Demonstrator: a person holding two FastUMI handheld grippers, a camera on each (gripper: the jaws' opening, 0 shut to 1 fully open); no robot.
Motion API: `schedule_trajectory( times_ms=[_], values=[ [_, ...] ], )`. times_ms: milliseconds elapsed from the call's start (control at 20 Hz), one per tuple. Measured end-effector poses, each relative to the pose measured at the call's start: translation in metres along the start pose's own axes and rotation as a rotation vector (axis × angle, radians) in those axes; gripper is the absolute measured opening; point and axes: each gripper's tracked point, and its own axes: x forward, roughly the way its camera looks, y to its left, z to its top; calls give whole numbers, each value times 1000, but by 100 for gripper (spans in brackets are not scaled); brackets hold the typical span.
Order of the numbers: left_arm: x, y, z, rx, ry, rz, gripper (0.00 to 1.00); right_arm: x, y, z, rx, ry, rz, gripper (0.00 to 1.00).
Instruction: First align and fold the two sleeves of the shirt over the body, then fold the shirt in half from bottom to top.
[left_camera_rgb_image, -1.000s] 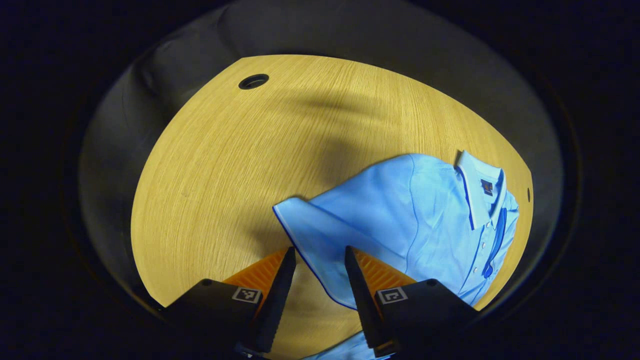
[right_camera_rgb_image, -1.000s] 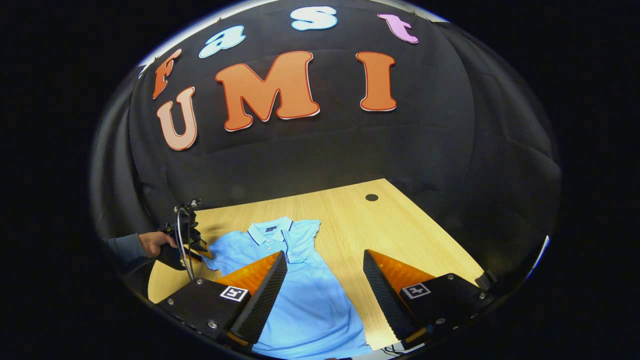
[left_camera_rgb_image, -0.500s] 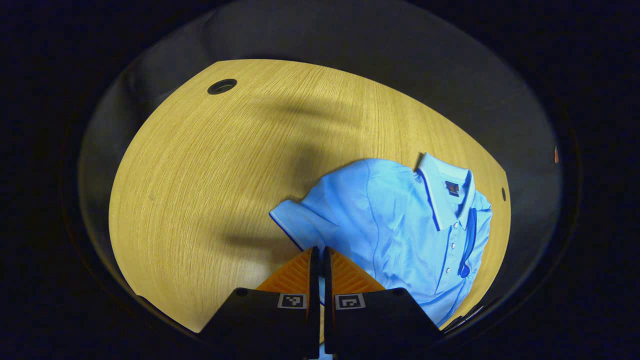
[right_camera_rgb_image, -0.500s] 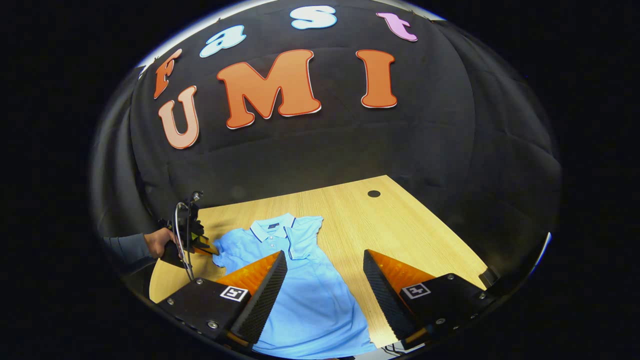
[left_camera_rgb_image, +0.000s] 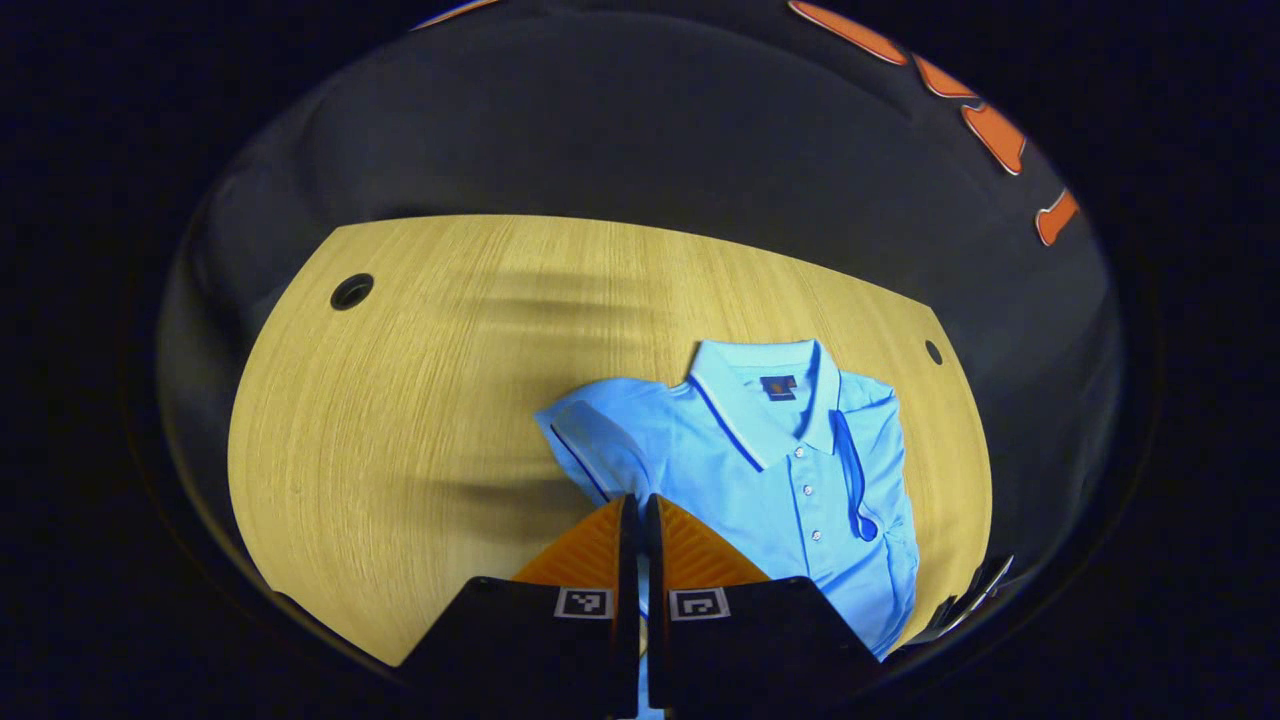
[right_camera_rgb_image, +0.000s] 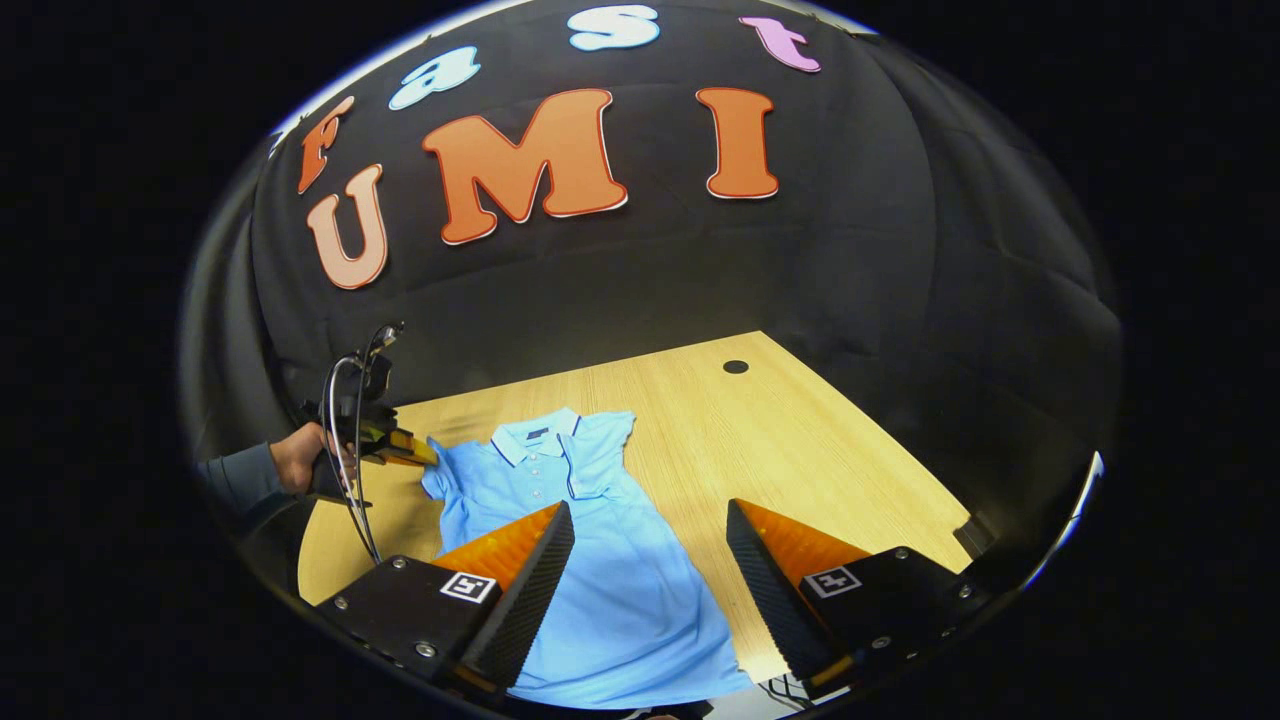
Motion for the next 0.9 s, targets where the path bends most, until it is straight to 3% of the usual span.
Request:
schedule_trajectory(
  times_ms=[400, 500, 600, 750, 900],
  values=[
    [16, -76, -7, 19, 35, -145, 7, -8, -4, -16, 27, 31, -30, 96],
    [18, -95, -11, 34, 51, -207, 12, -9, -4, -18, 25, 38, -30, 96],
    [14, -109, -17, 38, 70, -253, 27, -11, -6, -20, 17, 45, -29, 96],
    [1, -114, -24, 97, 33, -261, 98, -11, -10, -26, -1, 64, -11, 96],
    [-22, -111, -40, 142, 11, -245, 100, -10, -9, -29, -14, 83, 26, 98]
  ],
)
